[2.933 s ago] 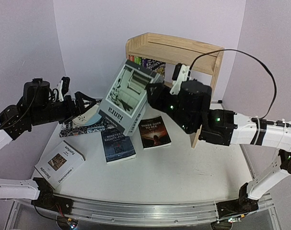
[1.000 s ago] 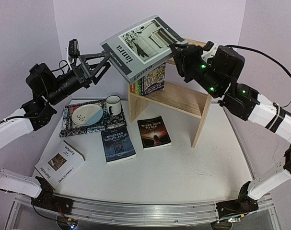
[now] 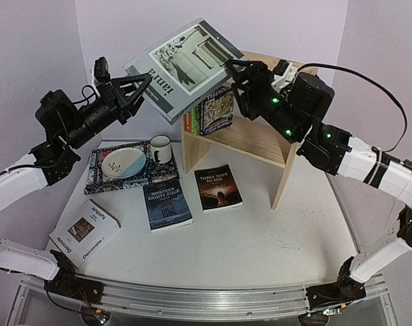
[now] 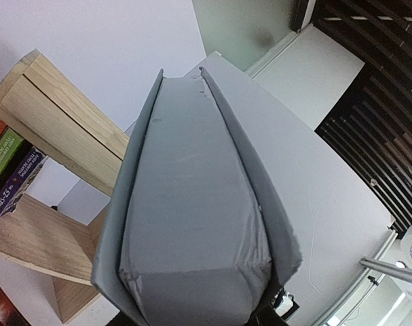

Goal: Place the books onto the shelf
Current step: Pass from the right arm to the left

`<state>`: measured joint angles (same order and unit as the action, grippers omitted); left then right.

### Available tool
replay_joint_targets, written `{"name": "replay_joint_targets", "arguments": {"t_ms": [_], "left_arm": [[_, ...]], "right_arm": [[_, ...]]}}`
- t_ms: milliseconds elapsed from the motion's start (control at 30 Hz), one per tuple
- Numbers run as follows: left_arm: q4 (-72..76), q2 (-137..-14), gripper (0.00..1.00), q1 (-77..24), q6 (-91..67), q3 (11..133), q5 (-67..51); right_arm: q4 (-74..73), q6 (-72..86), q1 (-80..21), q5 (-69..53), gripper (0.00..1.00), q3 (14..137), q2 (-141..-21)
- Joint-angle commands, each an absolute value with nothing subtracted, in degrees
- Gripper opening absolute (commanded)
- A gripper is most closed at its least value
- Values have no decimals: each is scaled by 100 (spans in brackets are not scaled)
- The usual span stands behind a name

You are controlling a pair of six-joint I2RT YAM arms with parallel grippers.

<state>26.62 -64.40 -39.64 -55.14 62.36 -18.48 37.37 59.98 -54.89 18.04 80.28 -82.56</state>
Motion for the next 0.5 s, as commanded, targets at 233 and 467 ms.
{"name": "replay_joint_targets", "arguments": {"t_ms": [233, 467], "left_arm": [[2960, -5788, 33, -3945, -6194, 5804, -961], [2769, -5816, 34, -3946, -6401, 5716, -1072]], "right_arm": [[2889, 3250, -5495, 2037, 98, 7246, -7228], [1431, -174, -5493, 426, 98, 6817, -6545]]}}
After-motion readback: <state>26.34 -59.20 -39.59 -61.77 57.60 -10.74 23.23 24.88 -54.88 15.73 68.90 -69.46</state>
